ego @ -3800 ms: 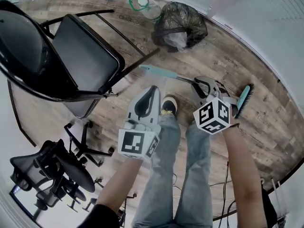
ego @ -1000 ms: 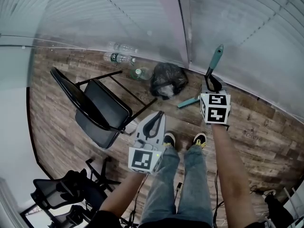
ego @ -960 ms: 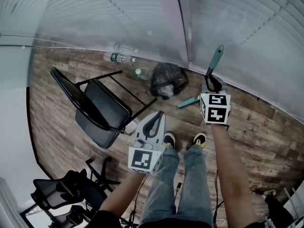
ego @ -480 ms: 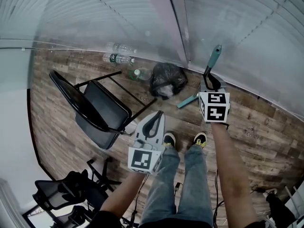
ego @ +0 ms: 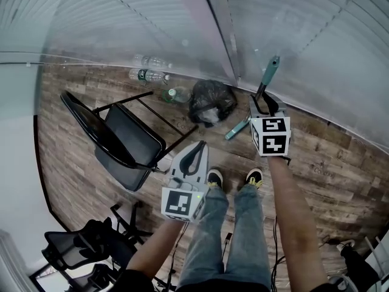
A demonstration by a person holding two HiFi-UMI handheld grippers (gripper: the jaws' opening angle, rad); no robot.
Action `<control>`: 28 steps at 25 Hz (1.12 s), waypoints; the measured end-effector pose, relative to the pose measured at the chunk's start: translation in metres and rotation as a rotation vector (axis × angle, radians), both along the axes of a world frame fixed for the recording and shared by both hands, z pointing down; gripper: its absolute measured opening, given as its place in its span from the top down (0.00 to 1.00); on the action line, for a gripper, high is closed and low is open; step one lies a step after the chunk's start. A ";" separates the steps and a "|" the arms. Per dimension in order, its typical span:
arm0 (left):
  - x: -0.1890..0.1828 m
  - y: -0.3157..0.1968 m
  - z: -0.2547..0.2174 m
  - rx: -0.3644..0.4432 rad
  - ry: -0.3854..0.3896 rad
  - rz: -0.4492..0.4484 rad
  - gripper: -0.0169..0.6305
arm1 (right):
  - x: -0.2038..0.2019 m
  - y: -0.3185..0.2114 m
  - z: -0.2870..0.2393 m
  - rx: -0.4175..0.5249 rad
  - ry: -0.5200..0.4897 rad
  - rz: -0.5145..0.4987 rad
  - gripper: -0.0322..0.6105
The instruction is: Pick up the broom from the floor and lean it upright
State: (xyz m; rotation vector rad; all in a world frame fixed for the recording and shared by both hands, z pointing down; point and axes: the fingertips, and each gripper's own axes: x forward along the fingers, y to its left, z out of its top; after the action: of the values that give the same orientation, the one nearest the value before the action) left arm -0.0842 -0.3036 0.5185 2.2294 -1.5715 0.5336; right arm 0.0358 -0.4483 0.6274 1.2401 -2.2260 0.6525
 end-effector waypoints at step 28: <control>0.016 0.021 -0.032 0.037 0.017 0.028 0.94 | 0.055 0.049 -0.069 0.089 0.009 -0.018 0.69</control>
State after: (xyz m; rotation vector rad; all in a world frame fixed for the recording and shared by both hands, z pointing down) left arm -0.0678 -0.2825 0.4866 2.2804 -1.5557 0.4958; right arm 0.0909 -0.3990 0.5587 1.2625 -2.2783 0.5451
